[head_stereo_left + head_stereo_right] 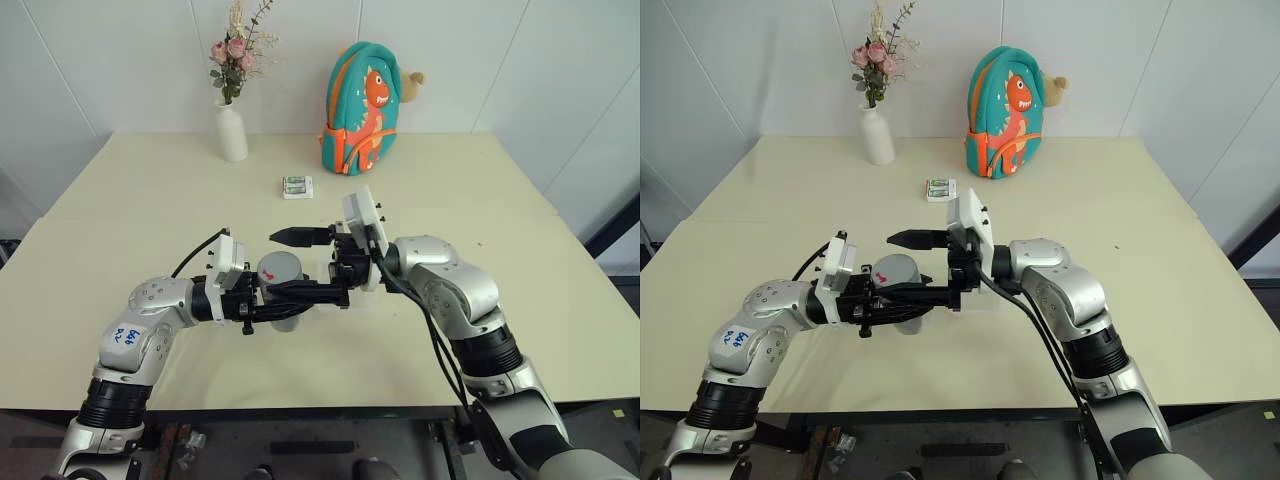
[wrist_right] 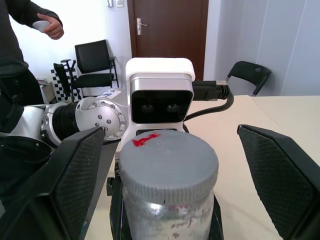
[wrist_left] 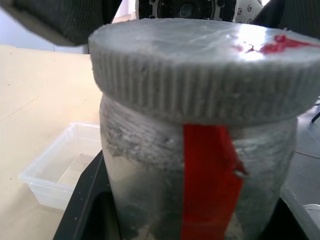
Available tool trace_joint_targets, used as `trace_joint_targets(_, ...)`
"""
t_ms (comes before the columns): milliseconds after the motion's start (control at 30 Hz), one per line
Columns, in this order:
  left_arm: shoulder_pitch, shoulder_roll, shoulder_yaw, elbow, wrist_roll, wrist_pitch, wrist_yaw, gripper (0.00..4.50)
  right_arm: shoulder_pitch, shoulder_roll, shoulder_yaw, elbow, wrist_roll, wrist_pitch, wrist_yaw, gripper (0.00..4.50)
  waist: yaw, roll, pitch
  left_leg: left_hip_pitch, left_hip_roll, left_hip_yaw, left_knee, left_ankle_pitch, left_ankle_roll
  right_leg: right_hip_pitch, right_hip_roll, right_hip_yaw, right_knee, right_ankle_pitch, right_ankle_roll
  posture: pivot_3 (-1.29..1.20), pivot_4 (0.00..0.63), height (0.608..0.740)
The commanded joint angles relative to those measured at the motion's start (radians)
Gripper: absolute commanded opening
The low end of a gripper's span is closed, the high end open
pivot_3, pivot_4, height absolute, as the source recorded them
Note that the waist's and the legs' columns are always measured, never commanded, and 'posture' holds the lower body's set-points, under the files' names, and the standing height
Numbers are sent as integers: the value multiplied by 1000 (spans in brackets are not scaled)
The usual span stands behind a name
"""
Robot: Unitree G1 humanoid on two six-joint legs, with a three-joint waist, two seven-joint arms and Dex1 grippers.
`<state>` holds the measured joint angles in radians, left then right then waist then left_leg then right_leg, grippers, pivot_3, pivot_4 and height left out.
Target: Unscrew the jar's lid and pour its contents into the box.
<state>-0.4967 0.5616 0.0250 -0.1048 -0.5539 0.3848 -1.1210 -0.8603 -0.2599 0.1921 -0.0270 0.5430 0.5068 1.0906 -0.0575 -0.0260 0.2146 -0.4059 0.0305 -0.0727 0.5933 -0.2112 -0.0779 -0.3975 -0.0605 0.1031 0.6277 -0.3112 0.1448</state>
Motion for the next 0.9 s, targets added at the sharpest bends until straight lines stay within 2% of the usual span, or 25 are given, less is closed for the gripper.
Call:
trace_joint_targets(33,-21,-9,2,-15,1,-19,11,1992,-48,32,3,27,-34,-36,-32,4465,0,0,0,0,0,0,0,0,0,0,0,0,0,0,0,0,150,740)
trace_joint_targets(300,-35,-29,-4,-7,4,-26,26,1992,-63,49,-2,91,-89,-72,-52,4465,0,0,0,0,0,0,0,0,0,0,0,0,0,0,0,0,150,740)
trace_joint_targets(467,-38,-31,-1,-2,2,-28,23,1992,-56,17,-15,97,-110,-89,-42,4465,0,0,0,0,0,0,0,0,0,0,0,0,0,0,0,0,150,740)
trace_joint_targets(600,-33,-14,17,1,-6,-28,10,1992,-44,-84,-83,115,-91,-83,1,4465,2,0,0,0,0,0,0,0,0,0,0,0,0,0,0,0,150,740)
trace_joint_targets(900,-20,10,33,13,-4,-37,-12,1992,11,-242,-154,122,-20,-56,126,4465,3,0,0,0,0,0,0,0,0,0,0,0,-1,0,0,0,150,740)
